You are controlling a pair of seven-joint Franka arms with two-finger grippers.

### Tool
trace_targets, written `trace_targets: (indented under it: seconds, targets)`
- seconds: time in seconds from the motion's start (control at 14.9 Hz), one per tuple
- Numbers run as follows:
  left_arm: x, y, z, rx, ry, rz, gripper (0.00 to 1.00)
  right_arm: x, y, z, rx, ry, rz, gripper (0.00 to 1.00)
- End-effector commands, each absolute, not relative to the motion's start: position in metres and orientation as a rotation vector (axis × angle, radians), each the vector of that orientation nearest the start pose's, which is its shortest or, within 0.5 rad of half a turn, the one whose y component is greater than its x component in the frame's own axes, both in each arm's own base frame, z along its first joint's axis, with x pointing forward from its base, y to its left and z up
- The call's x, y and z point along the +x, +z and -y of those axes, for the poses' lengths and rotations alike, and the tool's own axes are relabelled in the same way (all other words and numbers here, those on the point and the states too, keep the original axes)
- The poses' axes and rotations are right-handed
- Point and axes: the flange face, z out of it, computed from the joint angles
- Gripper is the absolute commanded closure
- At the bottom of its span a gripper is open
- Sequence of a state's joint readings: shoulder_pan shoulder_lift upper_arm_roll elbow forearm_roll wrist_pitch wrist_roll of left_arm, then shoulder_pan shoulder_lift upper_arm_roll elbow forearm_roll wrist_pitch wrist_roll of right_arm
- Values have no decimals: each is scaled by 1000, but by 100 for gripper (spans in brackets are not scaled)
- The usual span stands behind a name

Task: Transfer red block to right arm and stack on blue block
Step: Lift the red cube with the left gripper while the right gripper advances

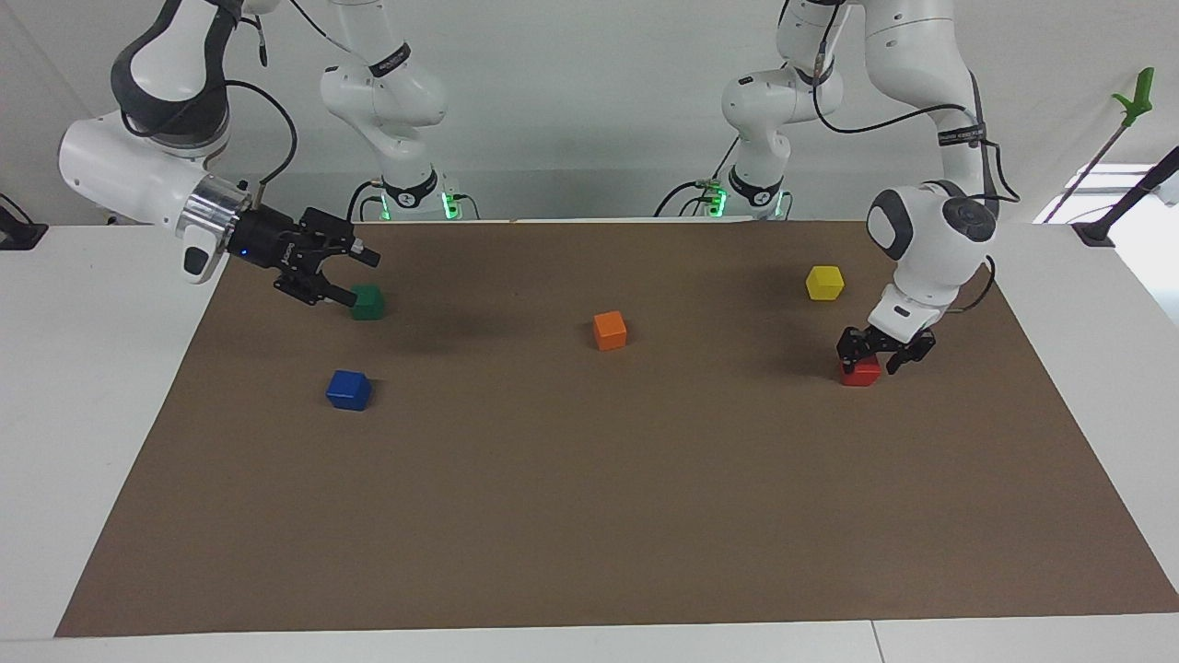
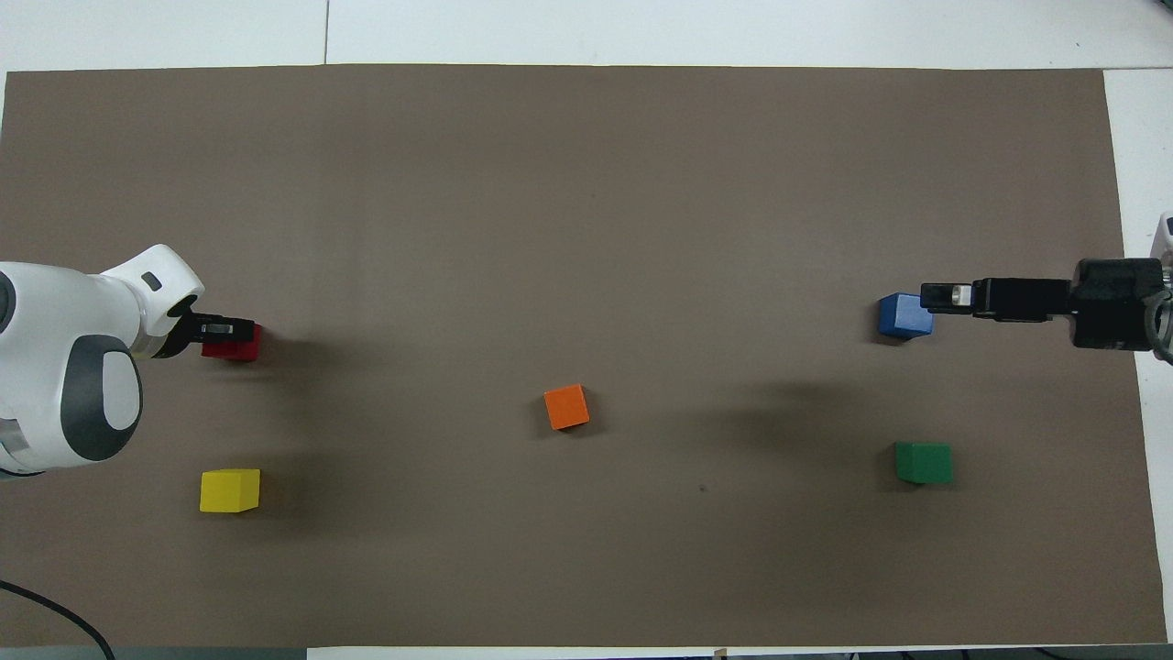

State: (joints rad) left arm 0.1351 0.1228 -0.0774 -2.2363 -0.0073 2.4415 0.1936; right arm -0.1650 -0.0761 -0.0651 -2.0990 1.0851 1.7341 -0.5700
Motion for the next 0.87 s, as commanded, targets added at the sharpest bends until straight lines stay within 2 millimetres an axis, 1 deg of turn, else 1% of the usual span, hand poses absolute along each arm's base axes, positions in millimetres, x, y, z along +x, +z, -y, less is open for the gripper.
trace_targets:
  seconds: [0.0,0.07,0.13,0.27,0.33,0.4,0.47,0.54,0.6,0.67,0.74,0.8]
  targets:
    - [544,322,-30,-3121,-142,-228,100,503,461,14,-1956,-220,-44,0]
    - [546,327,-30,-3123,-139,-224,100,501,455,9,-1917,-223,-51,0]
    - [552,341,-31,-3123,-137,-217,100,500,450,-4,-1883,-213,-48,0]
    - [565,374,-33,-3134,-61,-151,100,497,446,-29,-1802,-192,-56,0]
    - [571,392,-32,-3138,-56,-79,100,496,443,-44,-1739,-185,-72,0]
    - [576,409,-32,-3137,-91,10,100,495,441,-58,-1685,-191,-83,0]
    - [581,429,-30,-3135,-144,135,100,495,441,-73,-1639,-193,-85,0]
    - [584,445,-28,-3132,-159,270,100,495,441,-90,-1592,-183,-93,0]
    - [588,462,-23,-3127,-151,418,100,493,442,-105,-1535,-172,-107,0]
    - [591,477,-11,-3112,-135,564,100,491,441,-119,-1485,-163,-128,0]
    - [594,486,-6,-3097,-128,726,100,488,442,-132,-1451,-154,-135,0]
    - [597,493,5,-3096,-118,907,100,485,442,-142,-1405,-144,-151,0]
